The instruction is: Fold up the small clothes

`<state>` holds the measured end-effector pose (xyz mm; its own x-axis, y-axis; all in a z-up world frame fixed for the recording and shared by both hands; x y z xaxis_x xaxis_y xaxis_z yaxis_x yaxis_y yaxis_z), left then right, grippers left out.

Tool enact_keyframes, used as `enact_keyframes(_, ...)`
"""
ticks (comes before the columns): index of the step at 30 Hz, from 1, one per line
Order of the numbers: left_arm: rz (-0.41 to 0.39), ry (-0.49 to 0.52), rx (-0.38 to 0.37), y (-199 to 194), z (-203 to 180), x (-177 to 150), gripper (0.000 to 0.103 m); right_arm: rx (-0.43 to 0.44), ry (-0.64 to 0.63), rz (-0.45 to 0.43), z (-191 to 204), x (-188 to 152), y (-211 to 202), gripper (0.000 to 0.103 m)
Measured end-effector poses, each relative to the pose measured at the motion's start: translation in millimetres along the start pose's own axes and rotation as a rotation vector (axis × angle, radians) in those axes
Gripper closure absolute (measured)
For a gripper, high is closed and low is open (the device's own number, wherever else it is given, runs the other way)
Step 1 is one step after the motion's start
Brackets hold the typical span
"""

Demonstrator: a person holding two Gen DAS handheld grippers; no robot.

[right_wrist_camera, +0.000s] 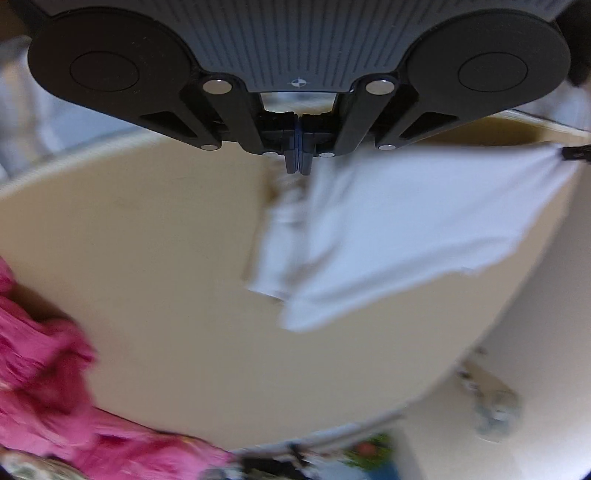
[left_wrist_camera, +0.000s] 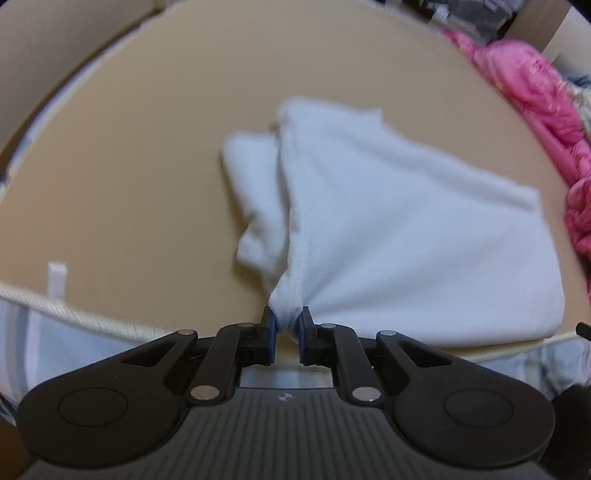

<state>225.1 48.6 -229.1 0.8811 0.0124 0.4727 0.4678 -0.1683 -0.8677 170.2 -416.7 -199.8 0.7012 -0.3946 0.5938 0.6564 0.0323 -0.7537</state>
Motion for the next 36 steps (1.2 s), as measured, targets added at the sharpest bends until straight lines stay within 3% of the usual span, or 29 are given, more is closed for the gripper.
enact_keyframes(2, 0.004, -0.028, 0.002, 7, 2, -4, 0.089, -0.065, 0.036, 0.055, -21, -13, 13, 0.103)
enact_keyframes(3, -0.002, -0.044, 0.000, 7, 0, -4, 0.088, -0.055, 0.039, 0.041, -24, -17, 11, 0.103)
enact_keyframes(7, -0.012, -0.054, -0.002, 4, -4, -4, 0.086, 0.082, 0.045, -0.040, -6, -15, -7, 0.098)
enact_keyframes(10, -0.001, -0.046, 0.009, 11, -5, 2, 0.084, 0.124, 0.002, -0.059, 16, -10, -9, 0.078)
enact_keyframes(16, 0.005, -0.041, 0.029, 12, -6, 5, 0.076, 0.078, -0.013, -0.001, 30, -11, 26, 0.064)
enact_keyframes(17, 0.005, -0.040, 0.032, 13, -6, 5, 0.076, 0.114, 0.000, 0.022, 29, -11, 32, 0.067)
enact_keyframes(18, 0.005, -0.038, 0.032, 14, -6, 6, 0.088, 0.160, 0.011, 0.029, 30, -11, 35, 0.098)
enact_keyframes(19, -0.005, -0.036, 0.028, 11, -6, 7, 0.094, 0.172, 0.003, 0.013, 32, -8, 30, 0.097)
enact_keyframes(22, -0.084, -0.006, 0.030, -8, -10, 15, 0.094, 0.196, -0.027, -0.052, 34, 5, 4, 0.098)
enact_keyframes(25, -0.089, 0.026, 0.031, -13, -8, 18, 0.094, 0.194, -0.027, -0.086, 20, 19, -29, 0.099)
enact_keyframes(29, -0.001, 0.044, 0.049, 11, -6, 7, 0.093, 0.123, -0.063, 0.041, 9, -6, 5, 0.099)
enact_keyframes(30, 0.010, 0.055, 0.063, 17, -7, 3, 0.087, 0.108, -0.076, 0.093, 10, -19, 21, 0.099)
enact_keyframes(32, -0.007, 0.061, 0.087, 16, -6, 2, 0.067, 0.080, -0.060, 0.100, 12, -27, 36, 0.095)
enact_keyframes(33, -0.020, 0.042, 0.085, 10, -3, 4, 0.046, 0.080, -0.026, 0.093, 11, -24, 34, 0.093)
enact_keyframes(34, -0.041, 0.019, 0.071, 2, 2, 7, 0.032, 0.093, 0.027, 0.091, 9, -19, 30, 0.080)
enact_keyframes(35, -0.082, -0.006, 0.050, -9, 7, 13, 0.028, 0.106, 0.063, 0.087, 5, -13, 23, 0.062)
enact_keyframes(36, -0.115, -0.022, 0.034, -18, 11, 20, 0.022, 0.105, 0.075, 0.070, -1, -7, 13, 0.053)
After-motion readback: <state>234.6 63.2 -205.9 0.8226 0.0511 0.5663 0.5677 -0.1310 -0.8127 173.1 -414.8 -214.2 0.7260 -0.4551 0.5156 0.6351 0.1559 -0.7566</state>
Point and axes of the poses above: each gripper's, at about its wrist camera, not at the fingertips, and y roughly the way its jaws point, z to its left, x to its top, the point moved 4 cm from there along y, roughly the way its jaws point, and after that the axes turned 5 degrees about -z, right-handed, at the moved point
